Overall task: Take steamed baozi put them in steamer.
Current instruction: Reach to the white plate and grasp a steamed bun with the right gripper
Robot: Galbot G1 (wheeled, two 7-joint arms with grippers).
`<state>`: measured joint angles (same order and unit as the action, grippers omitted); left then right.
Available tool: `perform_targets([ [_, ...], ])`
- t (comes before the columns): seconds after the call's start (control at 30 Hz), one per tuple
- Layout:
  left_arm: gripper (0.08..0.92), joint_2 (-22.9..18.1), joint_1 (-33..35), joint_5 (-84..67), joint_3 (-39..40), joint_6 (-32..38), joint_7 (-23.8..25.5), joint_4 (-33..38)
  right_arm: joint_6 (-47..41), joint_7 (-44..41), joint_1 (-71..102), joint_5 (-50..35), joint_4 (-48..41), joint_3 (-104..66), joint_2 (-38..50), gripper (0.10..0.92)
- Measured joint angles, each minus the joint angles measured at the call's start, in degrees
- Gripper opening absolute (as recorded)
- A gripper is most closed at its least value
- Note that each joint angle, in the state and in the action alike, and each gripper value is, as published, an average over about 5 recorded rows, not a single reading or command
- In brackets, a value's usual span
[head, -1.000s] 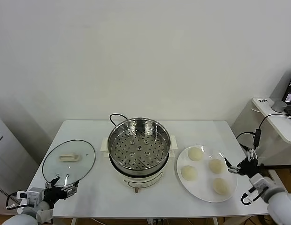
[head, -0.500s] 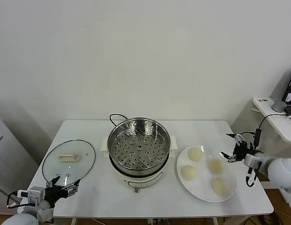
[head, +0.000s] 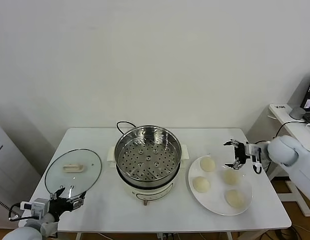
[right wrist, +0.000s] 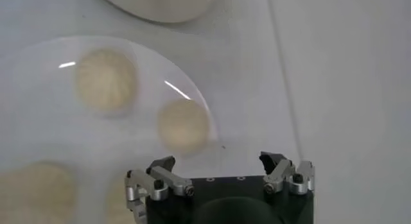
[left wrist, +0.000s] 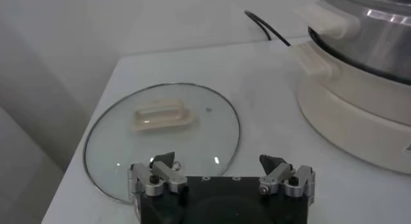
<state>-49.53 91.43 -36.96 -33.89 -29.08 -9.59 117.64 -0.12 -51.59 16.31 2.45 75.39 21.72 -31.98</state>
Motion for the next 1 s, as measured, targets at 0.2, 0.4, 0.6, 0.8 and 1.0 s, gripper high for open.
perform_targets([
  [0.2,0.823,0.00,-0.10,0.02,0.14,-0.06,0.02,-0.11,0.37,-5.78,-11.60,-2.61,-6.52,13.12,-4.59,0.823],
  [0.4,0.823,-0.11,-0.18,-0.02,0.23,-0.05,0.09,-0.28,0.40,-8.86,-18.21,-3.97,-11.51,22.46,-9.00,0.823],
  [0.6,0.823,-0.27,-0.11,-0.07,0.16,-0.01,0.12,-0.30,0.03,-9.75,-20.99,-4.04,-14.92,27.93,-12.55,0.823],
  [0.8,0.823,-0.29,-0.06,-0.10,0.05,0.06,0.15,-0.27,-0.49,-8.96,-21.55,-2.78,-17.34,30.31,-15.07,0.823],
  [1.0,0.823,-0.41,0.09,-0.10,0.00,0.07,0.16,-0.08,-1.05,-7.57,-21.14,-1.13,-19.15,30.84,-16.80,0.820],
])
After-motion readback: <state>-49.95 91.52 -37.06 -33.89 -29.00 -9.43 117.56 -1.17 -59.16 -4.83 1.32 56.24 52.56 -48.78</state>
